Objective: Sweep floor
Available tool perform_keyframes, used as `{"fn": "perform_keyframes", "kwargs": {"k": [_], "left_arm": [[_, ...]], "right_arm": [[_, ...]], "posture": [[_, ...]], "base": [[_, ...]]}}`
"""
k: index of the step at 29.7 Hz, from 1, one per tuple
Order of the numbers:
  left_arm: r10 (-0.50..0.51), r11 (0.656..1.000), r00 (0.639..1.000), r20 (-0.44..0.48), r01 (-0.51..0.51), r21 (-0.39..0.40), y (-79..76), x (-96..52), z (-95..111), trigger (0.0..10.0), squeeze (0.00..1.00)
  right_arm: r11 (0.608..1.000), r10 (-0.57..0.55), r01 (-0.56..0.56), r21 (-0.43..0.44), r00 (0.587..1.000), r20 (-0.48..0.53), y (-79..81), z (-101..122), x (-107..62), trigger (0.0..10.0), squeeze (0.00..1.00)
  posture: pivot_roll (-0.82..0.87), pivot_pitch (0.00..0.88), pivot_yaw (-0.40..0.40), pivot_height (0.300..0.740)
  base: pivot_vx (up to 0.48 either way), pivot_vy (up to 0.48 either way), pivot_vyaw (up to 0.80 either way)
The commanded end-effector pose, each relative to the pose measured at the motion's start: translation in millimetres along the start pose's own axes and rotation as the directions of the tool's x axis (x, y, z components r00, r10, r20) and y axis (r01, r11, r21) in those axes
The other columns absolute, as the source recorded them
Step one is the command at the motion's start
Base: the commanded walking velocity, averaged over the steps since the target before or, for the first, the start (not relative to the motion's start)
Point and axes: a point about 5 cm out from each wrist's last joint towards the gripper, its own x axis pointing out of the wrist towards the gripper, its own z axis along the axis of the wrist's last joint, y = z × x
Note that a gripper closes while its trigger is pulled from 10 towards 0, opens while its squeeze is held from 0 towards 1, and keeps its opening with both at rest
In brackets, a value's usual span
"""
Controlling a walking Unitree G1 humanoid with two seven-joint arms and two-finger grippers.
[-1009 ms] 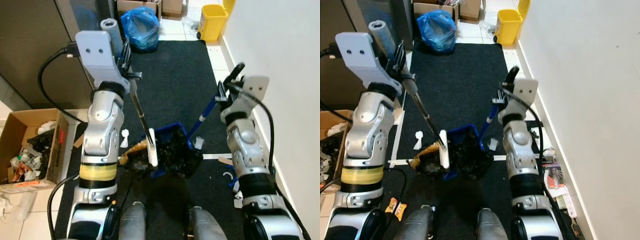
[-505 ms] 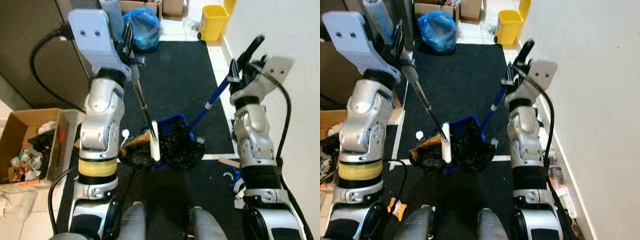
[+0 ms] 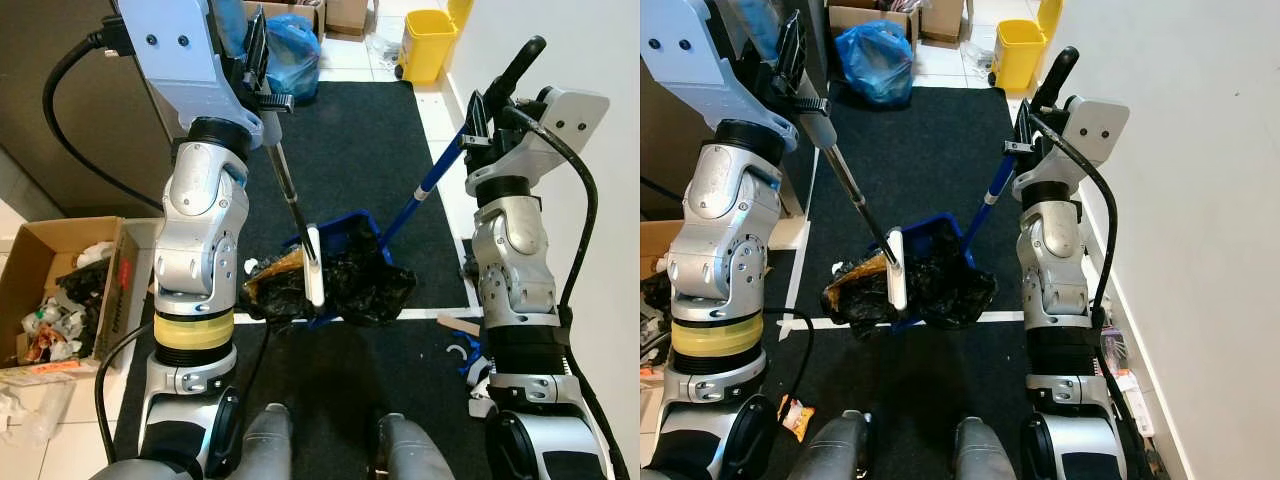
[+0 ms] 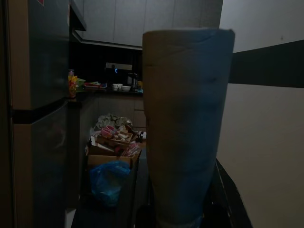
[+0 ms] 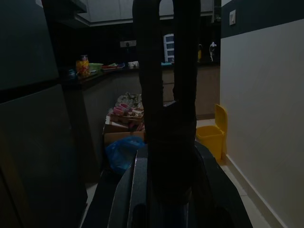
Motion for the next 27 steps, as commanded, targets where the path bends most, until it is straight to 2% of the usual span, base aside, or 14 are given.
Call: {"fn": "perform_keyframes", "kwargs": {"k": [1,11,27], "left_arm": [[-0.025,1.000,0.999,0.026,0.025,-0.008,-4.0,0.3,7.1,10.0,0.00],[-0.023,1.000,1.000,0.015,0.023,-0.004,-4.1,-1.1,5.6,10.0,0.00],[-0.018,1.000,1.000,-0.004,0.019,0.002,-3.8,-2.4,1.7,10.0,0.00]], "right_arm": [[1.000,0.016,-0.017,0.017,0.998,0.062,5.2,13.9,0.2,10.0,0.00],[1.000,0.002,-0.002,0.003,0.999,0.054,2.8,10.7,-0.3,10.0,0.00],[1.000,-0.020,0.020,0.007,0.998,0.055,-0.1,10.8,0.6,10.0,0.00]], "posture": [[0.14,0.085,-0.033,0.740],[0.14,0.088,-0.036,0.740],[0.14,0.088,-0.039,0.740]], "base": [[0.000,0.000,0.00],[0.000,0.000,0.00],[0.000,0.000,0.78]]}}
